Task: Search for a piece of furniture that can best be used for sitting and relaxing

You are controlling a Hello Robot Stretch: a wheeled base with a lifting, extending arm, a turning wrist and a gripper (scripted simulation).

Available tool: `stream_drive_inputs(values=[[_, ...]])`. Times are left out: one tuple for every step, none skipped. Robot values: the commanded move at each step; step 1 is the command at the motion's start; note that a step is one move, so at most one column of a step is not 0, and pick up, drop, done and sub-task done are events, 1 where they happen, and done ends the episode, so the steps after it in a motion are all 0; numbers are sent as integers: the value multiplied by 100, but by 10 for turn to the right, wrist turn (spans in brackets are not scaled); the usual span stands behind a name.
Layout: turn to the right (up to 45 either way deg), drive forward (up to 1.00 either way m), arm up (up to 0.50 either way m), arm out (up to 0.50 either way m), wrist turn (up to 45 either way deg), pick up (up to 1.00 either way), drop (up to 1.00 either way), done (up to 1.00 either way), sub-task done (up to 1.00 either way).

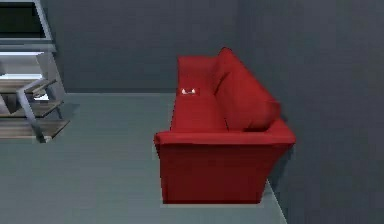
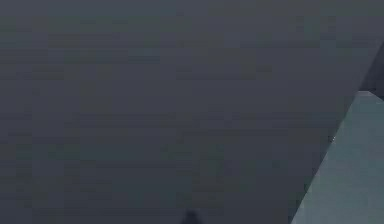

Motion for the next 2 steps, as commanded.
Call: stream_drive_inputs(values=[[0, 40, 0, 0, 0, 0, 0, 0, 0], [0, 0, 0, 0, 0, 0, 0, 100, 0]])
